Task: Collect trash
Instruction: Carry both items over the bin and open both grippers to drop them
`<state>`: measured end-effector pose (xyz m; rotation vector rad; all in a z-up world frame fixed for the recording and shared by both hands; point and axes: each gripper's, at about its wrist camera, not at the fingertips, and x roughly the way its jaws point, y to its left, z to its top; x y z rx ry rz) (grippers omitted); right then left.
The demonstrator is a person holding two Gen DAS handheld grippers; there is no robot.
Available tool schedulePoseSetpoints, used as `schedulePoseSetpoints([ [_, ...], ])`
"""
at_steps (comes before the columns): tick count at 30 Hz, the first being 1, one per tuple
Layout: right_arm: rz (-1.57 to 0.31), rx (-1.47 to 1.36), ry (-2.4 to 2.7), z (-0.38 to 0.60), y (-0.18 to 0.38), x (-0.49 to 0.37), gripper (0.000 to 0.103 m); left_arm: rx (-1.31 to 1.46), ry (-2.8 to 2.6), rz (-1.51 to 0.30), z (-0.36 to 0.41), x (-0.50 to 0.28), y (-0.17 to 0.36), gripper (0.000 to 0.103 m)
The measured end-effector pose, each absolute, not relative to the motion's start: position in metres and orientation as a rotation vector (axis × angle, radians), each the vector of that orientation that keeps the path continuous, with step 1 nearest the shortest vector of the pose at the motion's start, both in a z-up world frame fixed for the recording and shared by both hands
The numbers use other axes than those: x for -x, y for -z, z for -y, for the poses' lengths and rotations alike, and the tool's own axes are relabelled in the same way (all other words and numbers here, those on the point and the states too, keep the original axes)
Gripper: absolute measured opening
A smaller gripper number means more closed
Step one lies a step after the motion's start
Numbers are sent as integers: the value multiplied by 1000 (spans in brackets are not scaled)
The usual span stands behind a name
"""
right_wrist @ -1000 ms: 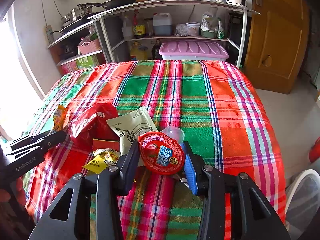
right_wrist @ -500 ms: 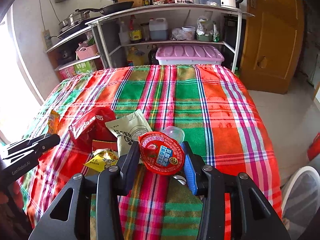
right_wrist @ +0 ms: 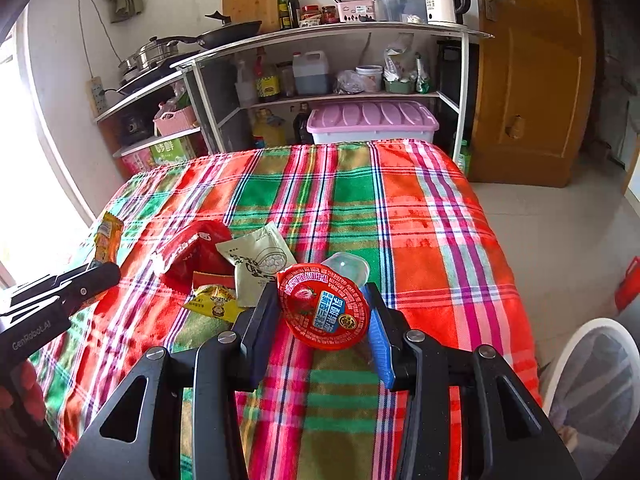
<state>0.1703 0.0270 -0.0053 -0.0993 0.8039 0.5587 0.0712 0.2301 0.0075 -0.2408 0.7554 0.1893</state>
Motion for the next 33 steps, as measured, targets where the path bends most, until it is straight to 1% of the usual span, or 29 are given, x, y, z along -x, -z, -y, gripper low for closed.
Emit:
schedulePoseSetpoints([
  [21,-732,0,-432,75,-22,-143,43,112,-16,-728,-129,-82,-31,24],
  [33,-716,-47,-321,150,-27,-133,43,37,130,-728,-48,-103,-37,24],
])
